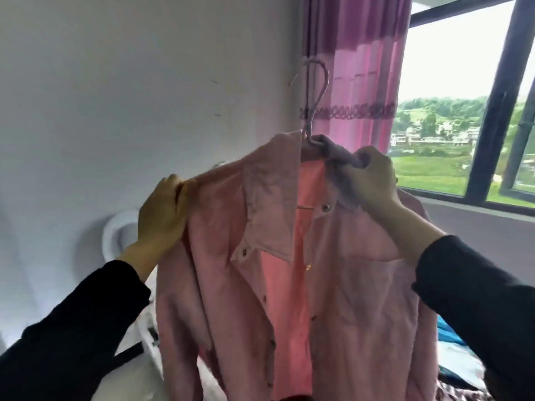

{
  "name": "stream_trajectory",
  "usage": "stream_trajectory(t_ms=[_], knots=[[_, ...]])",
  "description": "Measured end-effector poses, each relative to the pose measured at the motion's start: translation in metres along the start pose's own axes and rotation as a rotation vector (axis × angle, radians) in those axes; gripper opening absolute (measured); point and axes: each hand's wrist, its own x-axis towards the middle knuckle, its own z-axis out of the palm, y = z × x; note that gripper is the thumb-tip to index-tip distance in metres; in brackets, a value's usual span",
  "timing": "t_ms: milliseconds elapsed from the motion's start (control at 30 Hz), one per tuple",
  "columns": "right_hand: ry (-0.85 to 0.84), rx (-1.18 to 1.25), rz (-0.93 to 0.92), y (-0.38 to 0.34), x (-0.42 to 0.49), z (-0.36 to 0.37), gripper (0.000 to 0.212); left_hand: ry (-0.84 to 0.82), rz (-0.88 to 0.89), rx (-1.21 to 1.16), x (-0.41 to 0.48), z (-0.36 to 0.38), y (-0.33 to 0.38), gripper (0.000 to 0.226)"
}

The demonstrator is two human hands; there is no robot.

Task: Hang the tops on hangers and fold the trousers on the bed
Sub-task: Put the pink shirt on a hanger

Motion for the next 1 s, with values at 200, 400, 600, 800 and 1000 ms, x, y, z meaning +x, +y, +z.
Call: stream_trajectory(t_ms=[200, 400, 600, 800, 1000], knots=[[-0.398, -0.011, -0.032, -0.059, -0.042, 0.092, 0.015, -0.008, -0.184, 0.134, -0.035, -0.094, -0.087, 0.036], [-0.792, 0.097, -0.052, -0.148, -0.106, 0.187, 0.021, -0.026, -0.336, 0.191, -0.077, -0.207, -0.179, 0.035], [-1.074, 0.144, -0.042, -0.241, -0.195, 0.292, 0.039, -0.074, -0.435, 0.348, -0.123, -0.326, -0.275, 0.029], [-1.024, 0.212, -0.078, -0.323, -0.269, 0.392, 0.042, -0.186, -0.585, 0.373, -0.135, -0.407, -0.349, 0.033], [-1.039, 0.287, -0.060, -0.394, -0.311, 0.476, 0.029, -0.197, -0.558, 0.238, -0.119, -0.450, -0.392, 0.040]])
